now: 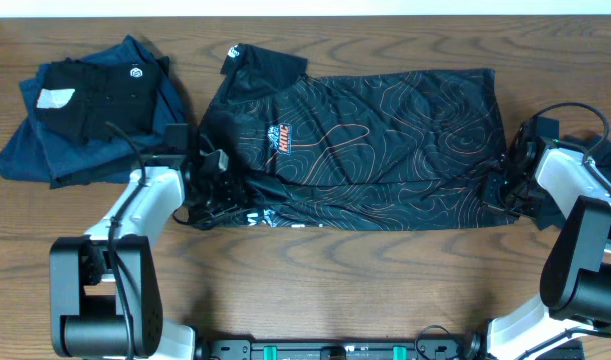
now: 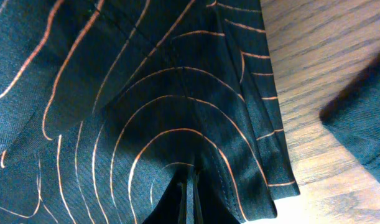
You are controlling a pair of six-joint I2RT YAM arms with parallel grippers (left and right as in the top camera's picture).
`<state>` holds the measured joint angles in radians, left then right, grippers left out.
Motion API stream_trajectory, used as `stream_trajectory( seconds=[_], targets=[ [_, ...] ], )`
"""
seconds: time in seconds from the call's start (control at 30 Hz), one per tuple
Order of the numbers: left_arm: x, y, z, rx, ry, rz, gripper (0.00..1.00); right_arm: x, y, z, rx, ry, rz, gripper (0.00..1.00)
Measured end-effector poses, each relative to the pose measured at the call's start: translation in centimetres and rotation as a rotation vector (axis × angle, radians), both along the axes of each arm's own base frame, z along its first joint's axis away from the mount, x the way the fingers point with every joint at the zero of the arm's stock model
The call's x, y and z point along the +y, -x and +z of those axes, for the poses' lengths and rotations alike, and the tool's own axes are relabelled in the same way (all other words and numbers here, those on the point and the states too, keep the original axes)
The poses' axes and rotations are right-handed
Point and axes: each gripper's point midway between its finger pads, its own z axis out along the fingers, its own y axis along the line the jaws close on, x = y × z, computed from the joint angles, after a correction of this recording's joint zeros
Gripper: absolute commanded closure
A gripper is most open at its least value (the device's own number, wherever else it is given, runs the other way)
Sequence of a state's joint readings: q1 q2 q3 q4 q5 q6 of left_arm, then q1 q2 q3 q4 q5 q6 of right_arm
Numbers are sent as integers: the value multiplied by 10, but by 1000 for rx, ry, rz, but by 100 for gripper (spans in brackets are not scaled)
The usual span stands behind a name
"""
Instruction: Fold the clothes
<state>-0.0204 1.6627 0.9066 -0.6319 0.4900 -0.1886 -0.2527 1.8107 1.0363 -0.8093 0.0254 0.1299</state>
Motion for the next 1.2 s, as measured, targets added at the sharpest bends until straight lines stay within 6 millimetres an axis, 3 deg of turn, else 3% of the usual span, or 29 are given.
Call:
stream_trajectory(
  seconds=[0.1, 0.13, 0.2, 0.23, 0.5, 0.6, 0.7, 0.83, 0.9, 0.97, 1.03, 1.2],
  targets=[
    [-9, -6, 1, -31, 2, -20, 60, 0, 0, 0, 1, -1, 0, 95],
    [-13, -7, 1, -44, 1, -37, 74, 0, 1, 0, 3, -1, 0, 95],
    [-15, -7, 1, -47, 3, -41, 92, 0, 1, 0, 6, -1, 0, 95],
    [-16, -8, 2, -47, 3, -39, 94, 0, 1, 0, 6, -2, 0, 95],
    [-13, -3, 0, -22, -17, -37, 94, 1, 2, 0, 8, -2, 0, 95],
    [-13, -6, 10, -25, -20, -36, 94, 1, 2, 0, 8, -2, 0, 95],
    [-15, -33, 35, -140, -15, -34, 94, 1, 2, 0, 8, -2, 0, 95],
    [-18, -84, 81, -398, -1, -31, 94, 1, 2, 0, 8, -2, 0, 95],
    [-18, -99, 91, -472, -4, -27, 93, 1, 2, 0, 8, -2, 0, 96],
    [-15, -108, 91, -506, -23, -21, 74, 1, 2, 0, 9, -3, 0, 95],
    [-11, -116, 87, -516, -50, 1, 62, 1, 3, 0, 11, -3, 0, 95],
    [-3, -125, 69, -497, -93, 36, 56, 1, 3, 0, 12, -4, 0, 95]
  ],
)
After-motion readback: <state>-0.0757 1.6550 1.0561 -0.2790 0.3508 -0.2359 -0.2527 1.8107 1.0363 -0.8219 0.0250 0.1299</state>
